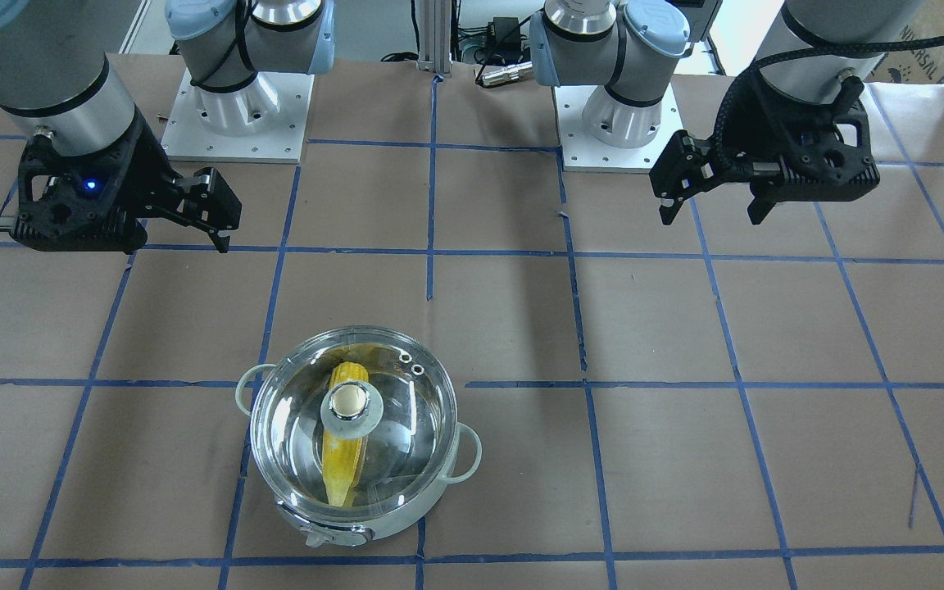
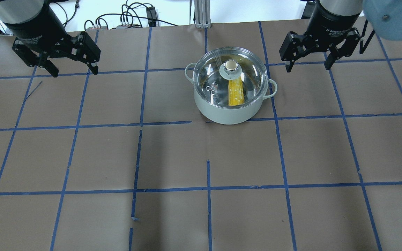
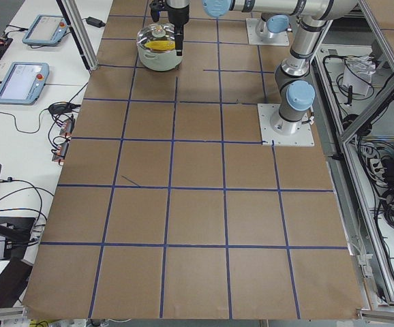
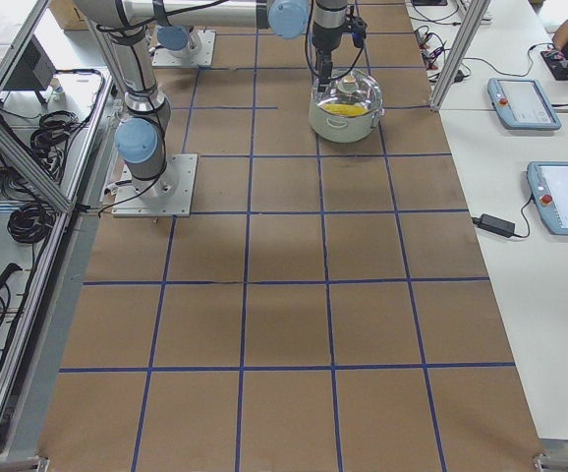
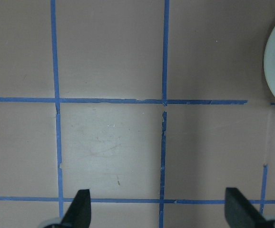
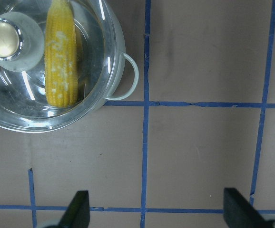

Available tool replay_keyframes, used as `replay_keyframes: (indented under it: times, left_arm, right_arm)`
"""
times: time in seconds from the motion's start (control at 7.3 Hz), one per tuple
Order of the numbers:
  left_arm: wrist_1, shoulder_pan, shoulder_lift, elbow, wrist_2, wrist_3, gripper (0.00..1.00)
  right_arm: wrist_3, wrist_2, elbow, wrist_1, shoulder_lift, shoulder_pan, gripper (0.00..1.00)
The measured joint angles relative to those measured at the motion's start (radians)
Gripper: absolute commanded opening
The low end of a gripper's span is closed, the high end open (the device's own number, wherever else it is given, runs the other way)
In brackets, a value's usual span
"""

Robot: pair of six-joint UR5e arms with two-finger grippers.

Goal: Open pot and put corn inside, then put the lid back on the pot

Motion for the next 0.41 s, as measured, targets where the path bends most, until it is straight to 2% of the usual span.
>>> replay_keyframes:
  times: [0.41]
  left_arm:
    - [0.000,-0.005,-0.006,-0.007,0.000,-0.028,1.00]
  right_arm:
    - [0.002,0.000,-0.002,-0.003,-0.002,0.001,1.00]
